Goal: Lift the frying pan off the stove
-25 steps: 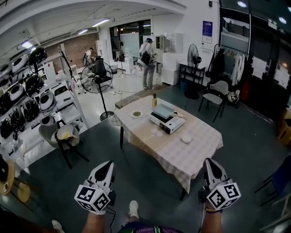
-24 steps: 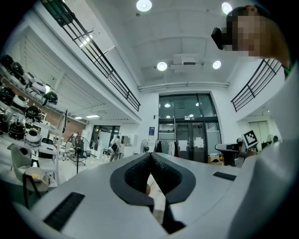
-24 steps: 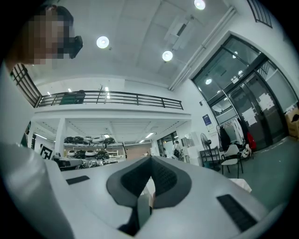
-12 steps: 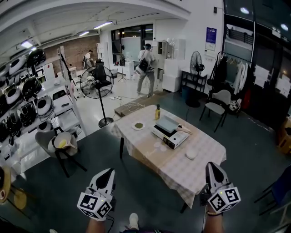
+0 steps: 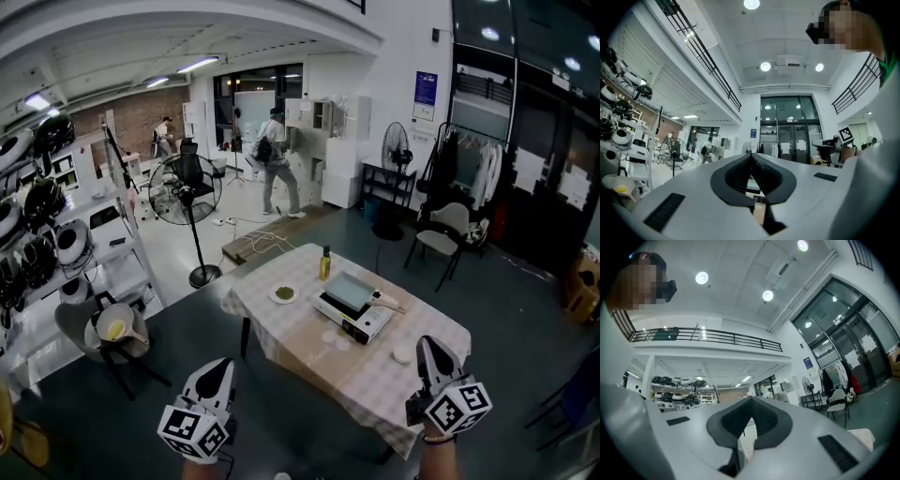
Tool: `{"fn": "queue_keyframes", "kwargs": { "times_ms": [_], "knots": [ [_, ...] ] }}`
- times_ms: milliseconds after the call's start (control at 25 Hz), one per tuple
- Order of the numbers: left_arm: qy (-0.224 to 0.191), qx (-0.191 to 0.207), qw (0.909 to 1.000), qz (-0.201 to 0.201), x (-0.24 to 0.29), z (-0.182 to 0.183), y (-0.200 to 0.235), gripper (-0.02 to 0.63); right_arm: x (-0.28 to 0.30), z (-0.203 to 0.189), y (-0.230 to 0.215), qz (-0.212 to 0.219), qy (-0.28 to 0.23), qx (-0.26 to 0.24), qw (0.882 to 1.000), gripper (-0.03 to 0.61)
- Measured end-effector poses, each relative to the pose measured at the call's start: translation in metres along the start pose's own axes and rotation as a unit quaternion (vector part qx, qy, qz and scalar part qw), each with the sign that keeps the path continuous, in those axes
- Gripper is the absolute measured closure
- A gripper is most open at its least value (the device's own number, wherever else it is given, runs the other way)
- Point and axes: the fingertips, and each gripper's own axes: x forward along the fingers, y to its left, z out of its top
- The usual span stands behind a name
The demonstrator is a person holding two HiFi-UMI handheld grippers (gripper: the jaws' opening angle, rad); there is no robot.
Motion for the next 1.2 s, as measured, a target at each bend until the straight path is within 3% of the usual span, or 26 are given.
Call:
{"fn": "queue_keyframes", "kwargs": {
  "times_ms": [240,480,840,1200],
  "knots": [
    [0.013,-0.006,0.9997,-0.02,0.06,-0.008,0.066,0.592,0.089,-0.026,0.002,-0.006,0.016,-0.005,1.0,0.572],
    [0.021,-0.021,0.9979,-0.057,0.141,-0.029,0.095,0.592,0.141,-0.053,-0.025,-0.022,0.037,-0.015,0.999,0.572],
    [0.033,-0.036,0.9941,-0.096,0.291,-0.047,0.064,0.592,0.199,-0.045,-0.141,-0.051,0.035,-0.028,0.998,0.572],
    [0.048,-0.012,0.9886,-0.142,0.41,-0.066,0.033,0.592,0.231,-0.049,-0.234,-0.08,0.018,-0.024,0.996,0.572]
  ]
}}
